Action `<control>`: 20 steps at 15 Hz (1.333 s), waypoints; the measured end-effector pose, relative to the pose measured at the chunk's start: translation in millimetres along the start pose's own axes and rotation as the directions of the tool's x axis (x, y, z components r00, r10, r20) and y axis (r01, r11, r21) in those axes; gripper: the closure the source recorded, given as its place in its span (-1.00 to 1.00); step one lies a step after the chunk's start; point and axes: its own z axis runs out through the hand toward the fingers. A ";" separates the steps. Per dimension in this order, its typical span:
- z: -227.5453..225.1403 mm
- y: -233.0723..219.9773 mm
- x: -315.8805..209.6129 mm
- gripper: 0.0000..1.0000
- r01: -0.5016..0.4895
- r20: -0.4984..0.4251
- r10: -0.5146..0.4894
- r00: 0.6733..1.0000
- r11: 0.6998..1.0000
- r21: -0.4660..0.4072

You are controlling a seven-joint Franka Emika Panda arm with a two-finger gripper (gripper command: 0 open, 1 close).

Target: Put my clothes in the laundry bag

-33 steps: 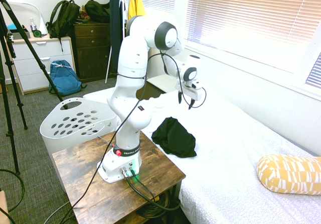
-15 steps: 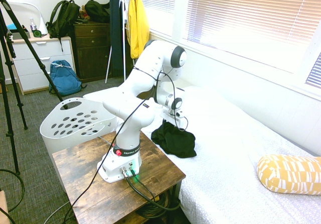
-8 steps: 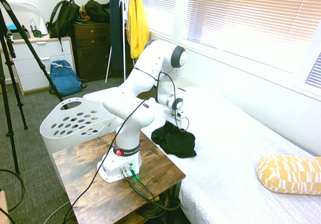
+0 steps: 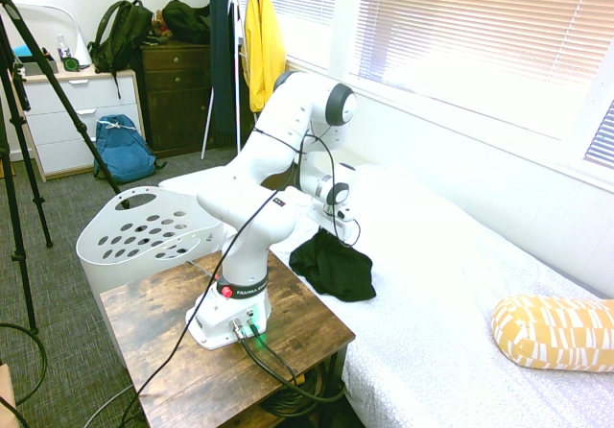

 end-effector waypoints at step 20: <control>-499.1 94.0 -462.7 1.00 0.537 -0.309 -0.496 0.812 0.842 0.060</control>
